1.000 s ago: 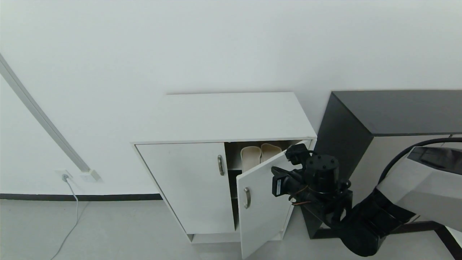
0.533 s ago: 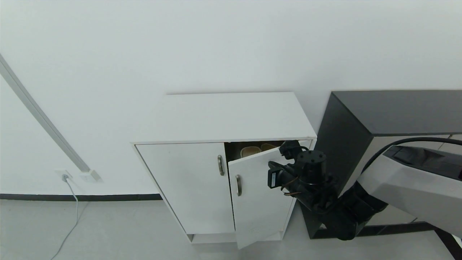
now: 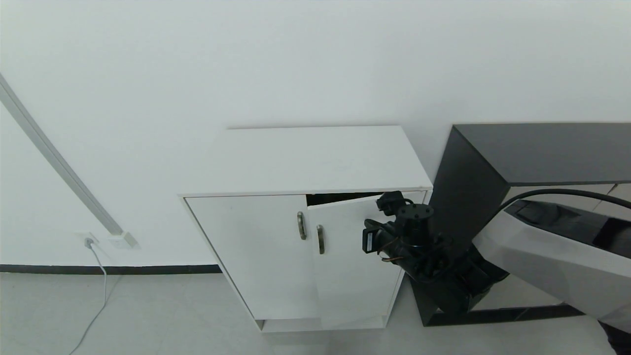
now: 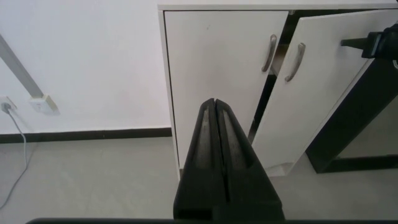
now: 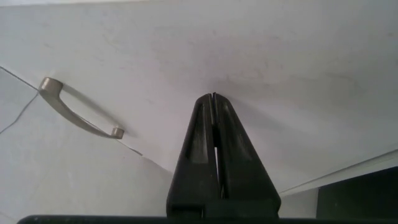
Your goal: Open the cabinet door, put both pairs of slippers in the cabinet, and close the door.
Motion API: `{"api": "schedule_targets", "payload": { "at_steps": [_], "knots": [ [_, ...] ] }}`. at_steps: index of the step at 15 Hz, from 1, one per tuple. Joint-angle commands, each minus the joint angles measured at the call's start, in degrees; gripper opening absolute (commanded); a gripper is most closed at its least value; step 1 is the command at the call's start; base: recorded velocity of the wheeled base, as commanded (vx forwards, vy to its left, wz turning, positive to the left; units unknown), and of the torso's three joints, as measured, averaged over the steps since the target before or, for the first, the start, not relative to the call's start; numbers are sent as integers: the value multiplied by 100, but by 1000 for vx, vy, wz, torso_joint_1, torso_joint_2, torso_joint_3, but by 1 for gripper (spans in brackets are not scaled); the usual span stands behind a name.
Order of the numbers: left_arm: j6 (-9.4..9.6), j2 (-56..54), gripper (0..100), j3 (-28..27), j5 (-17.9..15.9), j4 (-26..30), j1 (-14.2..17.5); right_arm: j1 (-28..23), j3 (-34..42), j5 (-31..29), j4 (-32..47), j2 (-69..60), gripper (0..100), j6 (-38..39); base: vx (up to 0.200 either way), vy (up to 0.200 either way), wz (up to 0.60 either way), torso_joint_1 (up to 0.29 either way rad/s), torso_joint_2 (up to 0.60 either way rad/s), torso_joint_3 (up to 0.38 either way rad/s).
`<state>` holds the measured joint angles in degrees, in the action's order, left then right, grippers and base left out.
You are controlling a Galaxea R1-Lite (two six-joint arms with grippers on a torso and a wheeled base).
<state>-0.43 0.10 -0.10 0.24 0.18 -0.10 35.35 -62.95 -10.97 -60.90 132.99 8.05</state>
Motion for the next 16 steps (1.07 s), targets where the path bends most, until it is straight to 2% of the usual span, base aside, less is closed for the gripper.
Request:
{"api": "schedule_targets", "payload": {
  "at_steps": [1,9,16],
  "knots": [
    [-1,8,0,1,2,-1,1,-20,-103,-1,26,105,0,-5,0,0,0,0,0,0],
    [-1,8,0,1,2,-1,1,-187,-798,-1,167,658,0,-5,0,0,0,0,0,0],
    [-1,-1,0,1,2,-1,1,-187,-982,-1,307,737,0,-5,0,0,0,0,0,0]
  ]
}}
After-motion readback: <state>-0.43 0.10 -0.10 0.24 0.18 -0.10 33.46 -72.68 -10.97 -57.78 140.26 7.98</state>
